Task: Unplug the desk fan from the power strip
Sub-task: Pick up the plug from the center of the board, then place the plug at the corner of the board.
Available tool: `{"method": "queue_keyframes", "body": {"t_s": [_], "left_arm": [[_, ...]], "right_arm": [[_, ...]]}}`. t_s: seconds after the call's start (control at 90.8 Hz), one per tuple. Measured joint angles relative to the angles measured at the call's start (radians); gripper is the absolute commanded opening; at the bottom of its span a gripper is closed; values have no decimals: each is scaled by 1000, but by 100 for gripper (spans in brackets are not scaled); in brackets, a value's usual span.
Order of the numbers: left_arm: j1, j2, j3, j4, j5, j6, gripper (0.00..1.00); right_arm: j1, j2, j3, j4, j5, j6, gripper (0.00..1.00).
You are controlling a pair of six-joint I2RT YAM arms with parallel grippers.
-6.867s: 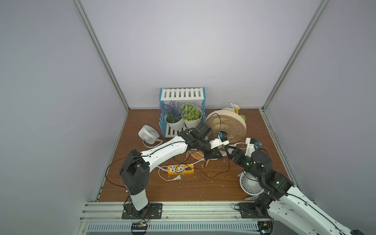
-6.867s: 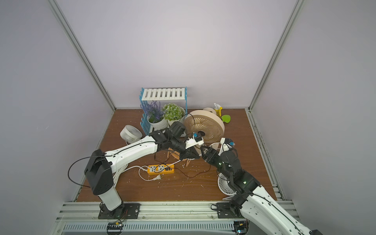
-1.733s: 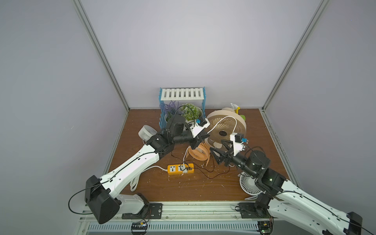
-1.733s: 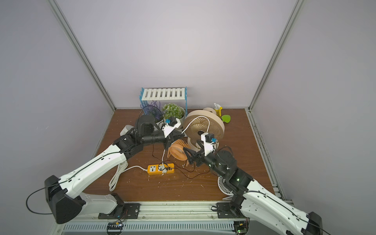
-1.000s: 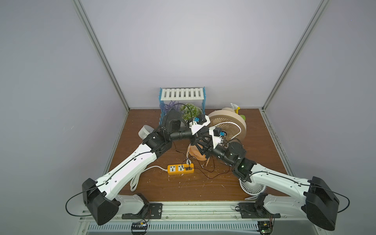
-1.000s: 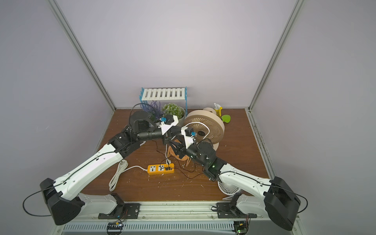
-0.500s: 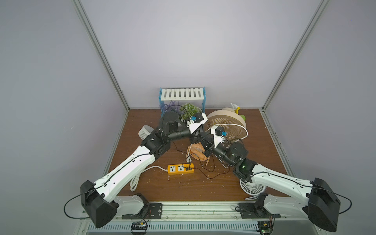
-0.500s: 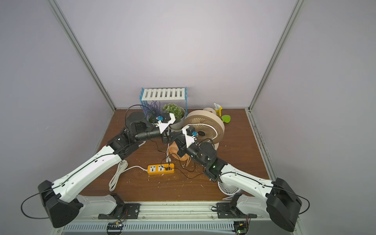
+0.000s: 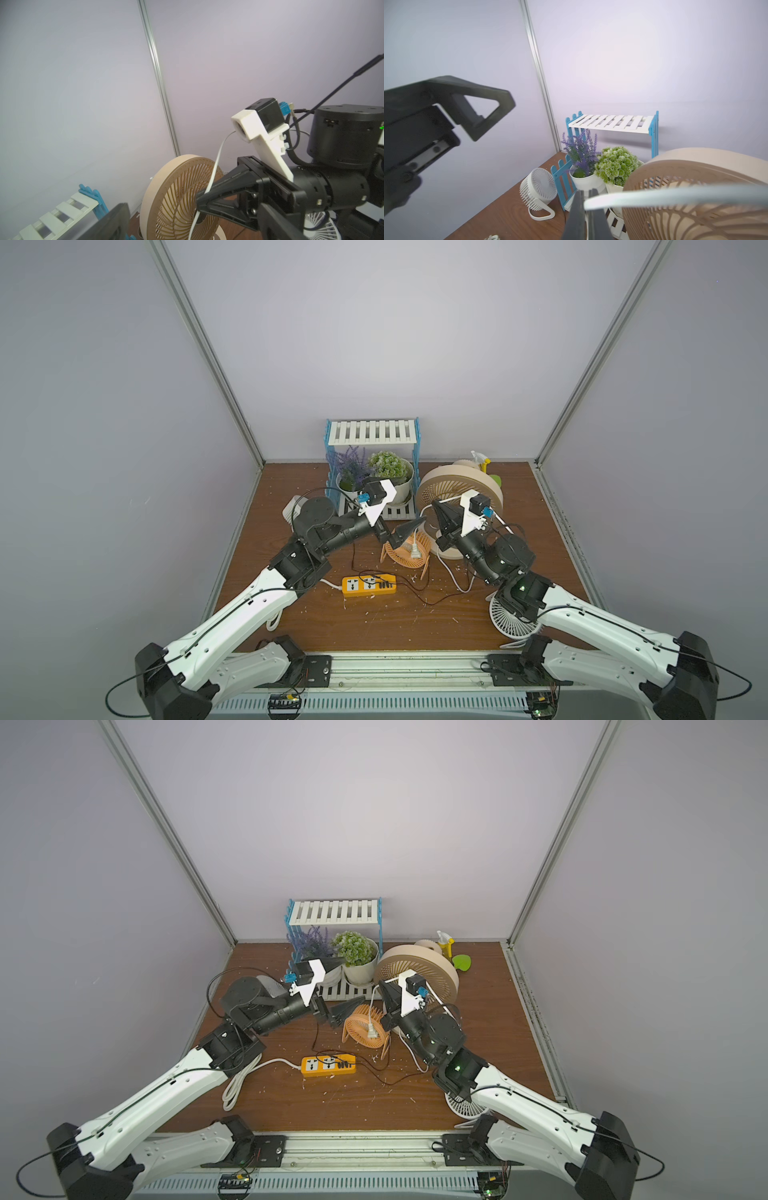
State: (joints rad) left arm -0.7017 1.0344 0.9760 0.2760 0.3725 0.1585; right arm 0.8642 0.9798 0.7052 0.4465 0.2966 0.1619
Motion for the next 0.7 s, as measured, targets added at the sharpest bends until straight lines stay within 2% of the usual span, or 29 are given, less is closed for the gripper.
{"method": "queue_keyframes", "body": {"t_s": [0.165,0.297,0.407,0.572,0.661,0.705], "left_arm": [[0,-61,-77,-18,-164,-103,99],[0,-98,-108,-92,-319,-216,99],[0,-105,-111,-165,-421,-307,99],[0,-35,-98,-268,-463,-415,99],[0,49,-48,-343,-460,-446,99],[0,93,-10,-378,-455,-455,99]], "right_arm": [[0,-82,46,-183,44,-6,0],[0,-193,194,-538,107,90,0],[-1,-259,323,-880,186,247,0],[-28,-295,384,-1259,220,502,0],[-82,-274,345,-1344,188,593,0],[-150,-256,315,-1353,146,621,0]]}}
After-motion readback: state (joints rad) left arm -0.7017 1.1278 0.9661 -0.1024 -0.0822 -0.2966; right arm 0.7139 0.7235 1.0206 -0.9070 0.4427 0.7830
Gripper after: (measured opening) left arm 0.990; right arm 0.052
